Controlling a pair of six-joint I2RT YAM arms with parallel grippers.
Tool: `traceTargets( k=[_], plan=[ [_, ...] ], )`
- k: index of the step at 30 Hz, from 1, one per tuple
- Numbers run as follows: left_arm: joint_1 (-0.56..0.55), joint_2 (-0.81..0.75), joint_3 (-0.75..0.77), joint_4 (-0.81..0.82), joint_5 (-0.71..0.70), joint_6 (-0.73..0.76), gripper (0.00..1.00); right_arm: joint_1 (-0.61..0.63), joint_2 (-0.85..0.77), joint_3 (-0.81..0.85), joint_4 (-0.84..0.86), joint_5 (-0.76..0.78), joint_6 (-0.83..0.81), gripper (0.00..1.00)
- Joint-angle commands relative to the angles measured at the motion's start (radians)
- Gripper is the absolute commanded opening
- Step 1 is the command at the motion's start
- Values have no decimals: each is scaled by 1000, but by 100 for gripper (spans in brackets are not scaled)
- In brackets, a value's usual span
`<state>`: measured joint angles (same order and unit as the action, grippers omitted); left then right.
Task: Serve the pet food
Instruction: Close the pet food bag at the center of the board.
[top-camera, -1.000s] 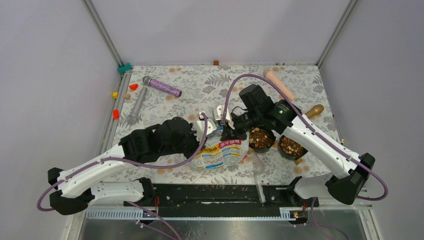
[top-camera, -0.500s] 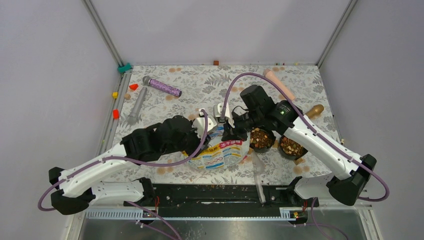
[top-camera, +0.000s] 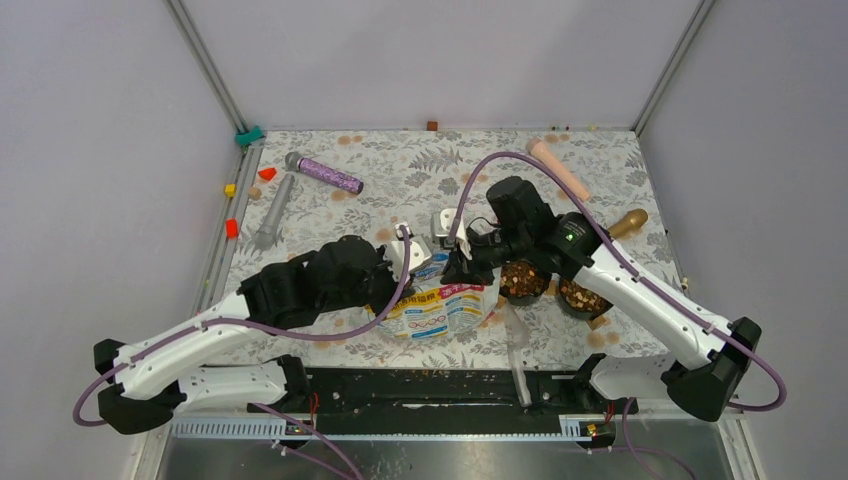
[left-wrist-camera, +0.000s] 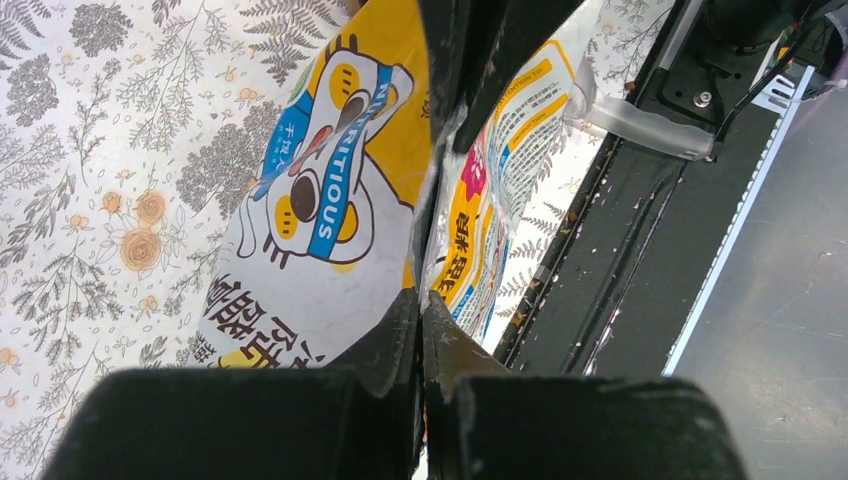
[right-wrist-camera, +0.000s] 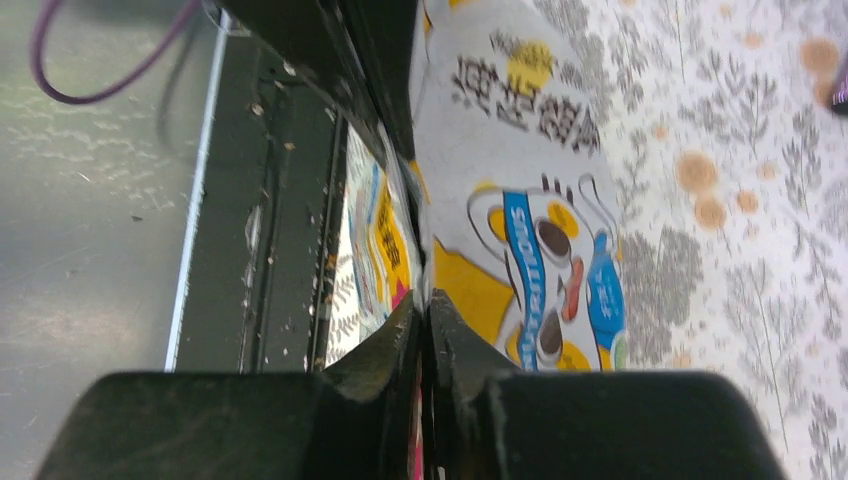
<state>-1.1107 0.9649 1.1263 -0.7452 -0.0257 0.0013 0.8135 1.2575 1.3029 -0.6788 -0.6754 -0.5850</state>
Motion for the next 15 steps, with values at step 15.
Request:
traceTargets(
  k=[15],
  plan=[
    [2, -4, -3, 210, 37, -53, 0, 94, 110, 109, 46, -66, -68, 30]
  ],
)
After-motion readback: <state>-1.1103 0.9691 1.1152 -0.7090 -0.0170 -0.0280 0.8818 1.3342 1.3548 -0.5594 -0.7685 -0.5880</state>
